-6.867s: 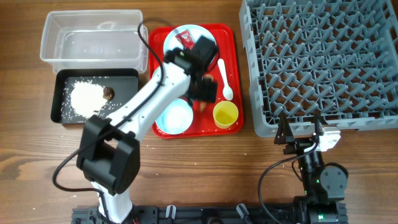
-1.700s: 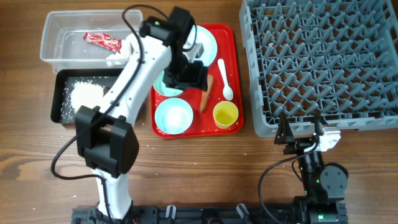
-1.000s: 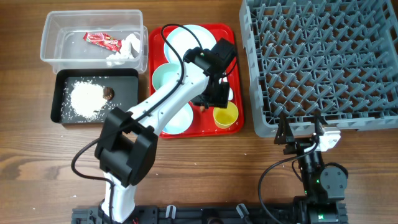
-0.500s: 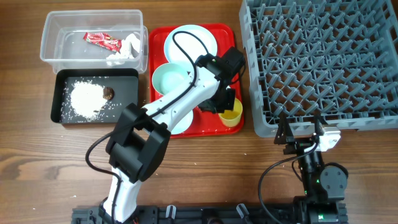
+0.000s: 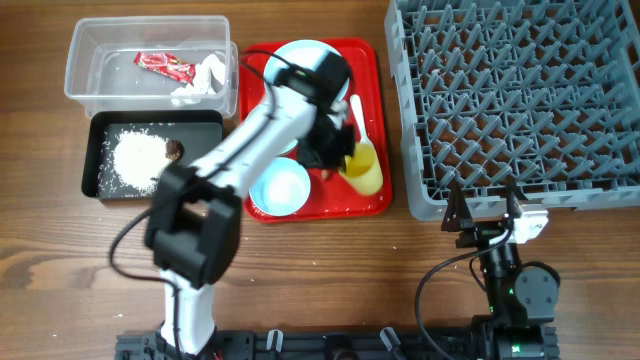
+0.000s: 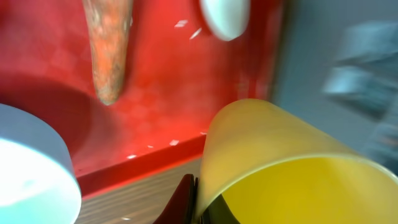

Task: Sort waste into correct bins and load items into the dishwasher rack
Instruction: 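Lift the yellow cup and reach the right gripper toward it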

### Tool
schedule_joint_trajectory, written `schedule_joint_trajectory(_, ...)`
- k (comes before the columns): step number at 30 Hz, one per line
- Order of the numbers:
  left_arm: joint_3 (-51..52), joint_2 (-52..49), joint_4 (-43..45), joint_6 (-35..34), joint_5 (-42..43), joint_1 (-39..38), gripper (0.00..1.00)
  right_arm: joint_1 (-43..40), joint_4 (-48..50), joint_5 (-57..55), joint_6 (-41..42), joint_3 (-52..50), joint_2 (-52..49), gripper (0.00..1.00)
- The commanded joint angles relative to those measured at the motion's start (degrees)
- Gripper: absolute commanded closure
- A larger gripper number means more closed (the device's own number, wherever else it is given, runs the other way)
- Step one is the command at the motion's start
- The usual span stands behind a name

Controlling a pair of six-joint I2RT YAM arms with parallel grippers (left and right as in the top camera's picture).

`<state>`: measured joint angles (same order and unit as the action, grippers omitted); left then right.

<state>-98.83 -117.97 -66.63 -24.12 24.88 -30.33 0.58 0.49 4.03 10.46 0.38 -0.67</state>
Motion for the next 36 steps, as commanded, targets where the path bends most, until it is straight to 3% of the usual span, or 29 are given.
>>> schedule_joint_trajectory(1,-0.2,6.1,1.7,4.0,17.8,6.2,0.96,-0.1,2.3,0.2,5.0,-0.1,0.4,0.00)
schedule_joint_trajectory(3,-0.2,7.0,2.7,5.8,24.3,8.7,0.96,-0.1,5.8,3.9,9.5,-0.1,0.4,0.00)
schedule_joint_trajectory(6,-0.2,8.2,3.3,8.8,32.2,12.4,0.96,-0.1,17.0,18.8,10.2,1.0,0.2,0.00)
schedule_joint_trajectory(10,-0.2,8.3,3.5,12.0,39.8,16.2,0.96,-0.1,16.7,27.4,12.2,7.3,-4.7,0.00)
schedule_joint_trajectory(18,-0.2,8.4,3.7,17.4,53.5,19.3,0.96,-0.1,16.9,49.3,11.9,27.8,-29.6,0.00)
schedule_joint_trajectory(24,-0.2,8.4,3.7,21.0,61.8,19.1,0.96,-0.1,18.8,76.0,7.5,45.7,-53.3,0.00)
schedule_joint_trajectory(29,-0.2,8.4,3.7,20.9,62.6,18.2,0.96,-0.1,30.0,79.1,13.5,48.9,-67.3,0.00)
schedule_joint_trajectory(33,-0.2,8.4,3.1,20.7,62.6,17.3,0.96,-0.2,30.6,75.0,23.0,48.9,-75.7,0.00)
schedule_joint_trajectory(36,-0.2,8.4,2.8,20.7,62.5,16.2,0.96,-0.2,30.8,73.6,23.2,48.9,-80.1,0.05)
